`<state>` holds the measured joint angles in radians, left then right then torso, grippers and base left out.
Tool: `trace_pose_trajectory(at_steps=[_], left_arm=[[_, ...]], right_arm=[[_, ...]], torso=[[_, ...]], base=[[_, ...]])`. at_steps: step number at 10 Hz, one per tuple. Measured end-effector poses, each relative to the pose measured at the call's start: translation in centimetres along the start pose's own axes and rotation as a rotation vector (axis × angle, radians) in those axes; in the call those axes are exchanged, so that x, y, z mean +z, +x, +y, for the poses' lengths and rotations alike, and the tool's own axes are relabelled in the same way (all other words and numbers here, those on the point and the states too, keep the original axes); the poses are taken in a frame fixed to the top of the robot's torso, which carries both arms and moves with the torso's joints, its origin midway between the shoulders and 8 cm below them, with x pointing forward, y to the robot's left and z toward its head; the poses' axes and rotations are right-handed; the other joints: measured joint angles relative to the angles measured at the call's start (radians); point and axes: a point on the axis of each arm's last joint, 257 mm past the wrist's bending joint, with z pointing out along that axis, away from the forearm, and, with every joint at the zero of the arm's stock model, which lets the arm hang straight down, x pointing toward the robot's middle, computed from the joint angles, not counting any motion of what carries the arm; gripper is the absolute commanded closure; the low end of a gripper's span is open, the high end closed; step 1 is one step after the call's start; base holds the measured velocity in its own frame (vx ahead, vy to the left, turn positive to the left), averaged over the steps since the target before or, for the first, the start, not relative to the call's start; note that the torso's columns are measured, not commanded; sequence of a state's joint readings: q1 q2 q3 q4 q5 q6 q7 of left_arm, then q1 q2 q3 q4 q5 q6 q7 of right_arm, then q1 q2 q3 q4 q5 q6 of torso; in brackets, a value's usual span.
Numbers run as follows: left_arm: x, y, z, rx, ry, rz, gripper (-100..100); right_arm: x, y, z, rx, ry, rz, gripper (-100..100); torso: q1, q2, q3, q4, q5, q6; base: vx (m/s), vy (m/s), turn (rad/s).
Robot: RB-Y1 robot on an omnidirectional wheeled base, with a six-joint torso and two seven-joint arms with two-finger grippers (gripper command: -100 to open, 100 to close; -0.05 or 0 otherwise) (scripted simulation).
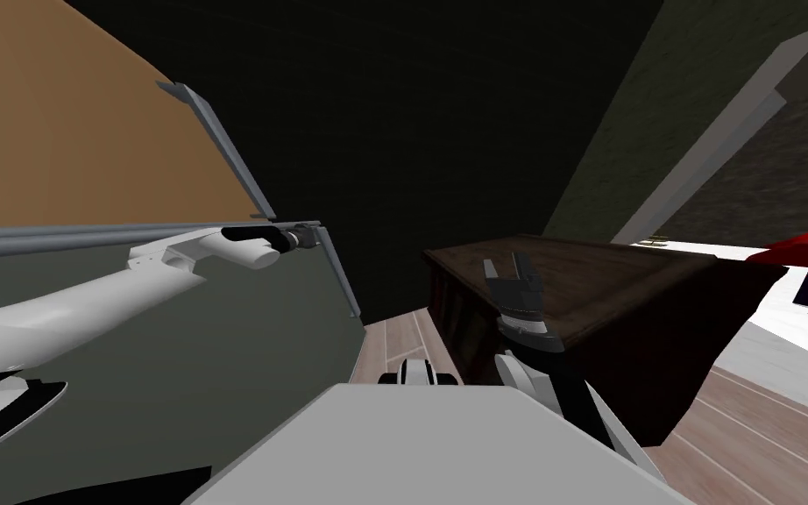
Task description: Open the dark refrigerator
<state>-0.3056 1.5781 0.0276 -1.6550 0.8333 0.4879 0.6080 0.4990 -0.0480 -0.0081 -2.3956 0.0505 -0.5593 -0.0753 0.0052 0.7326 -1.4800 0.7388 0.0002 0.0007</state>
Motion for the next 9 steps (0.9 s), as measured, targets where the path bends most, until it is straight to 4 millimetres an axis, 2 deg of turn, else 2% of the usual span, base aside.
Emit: trace_pose_trajectory(at_steps=[1, 2, 3, 4, 5, 7, 8, 9], left_arm=[[0.4, -0.8, 0.4, -0.001, 0.004, -0.017, 100], [0.9, -1.7, 0.8, -0.002, 0.002, -0.037, 100], [1.2, -2.9, 0.6, -0.01, 0.006, -0.058, 100], [1.3, -3.6, 0.1, -0.017, 0.014, -0.072, 100], [1.7, -4.6, 0.3, -0.009, 0.019, -0.097, 100], [2.3, -6.8, 0.8, -0.021, 0.016, -0.145, 100], [2.6, -7.3, 0.6, -0.032, 0.018, -0.155, 100], [2.9, -8.0, 0.8, -0.024, 0.022, -0.174, 100]], right_arm=[[0.0, 0.0, 0.0, 0.0, 0.0, 0.0, 0], [0.0, 0.0, 0.0, 0.0, 0.0, 0.0, 0], [0.0, 0.0, 0.0, 0.0, 0.0, 0.0, 0], [0.0, 0.0, 0.0, 0.0, 0.0, 0.0, 0], [0.0, 0.0, 0.0, 0.0, 0.0, 0.0, 0], [0.0, 0.0, 0.0, 0.0, 0.0, 0.0, 0], [0.0, 0.0, 0.0, 0.0, 0.0, 0.0, 0], [0.0, 0.0, 0.0, 0.0, 0.0, 0.0, 0]], torso=[[0.005, 0.003, 0.001, -0.004, 0.003, 0.008], [0.005, 0.0, 0.0, -0.003, 0.003, 0.008], [0.004, 0.0, 0.0, 0.001, 0.002, 0.0], [0.002, 0.003, 0.002, 0.003, 0.0, -0.002], [0.004, 0.008, 0.005, 0.0, 0.003, 0.009], [0.008, 0.007, 0.006, 0.004, 0.006, 0.005], [0.008, 0.006, 0.006, 0.007, 0.004, 0.003], [0.011, 0.011, 0.008, 0.003, 0.006, 0.01]], base=[[-0.245, 0.128, -0.459], [-0.139, 0.057, -0.16], [-0.027, 0.002, 0.048], [-0.137, 0.111, -0.273], [-0.233, 0.089, -0.342], [-0.097, 0.002, -0.109], [-0.187, 0.083, -0.271], [-0.232, 0.064, -0.357]])
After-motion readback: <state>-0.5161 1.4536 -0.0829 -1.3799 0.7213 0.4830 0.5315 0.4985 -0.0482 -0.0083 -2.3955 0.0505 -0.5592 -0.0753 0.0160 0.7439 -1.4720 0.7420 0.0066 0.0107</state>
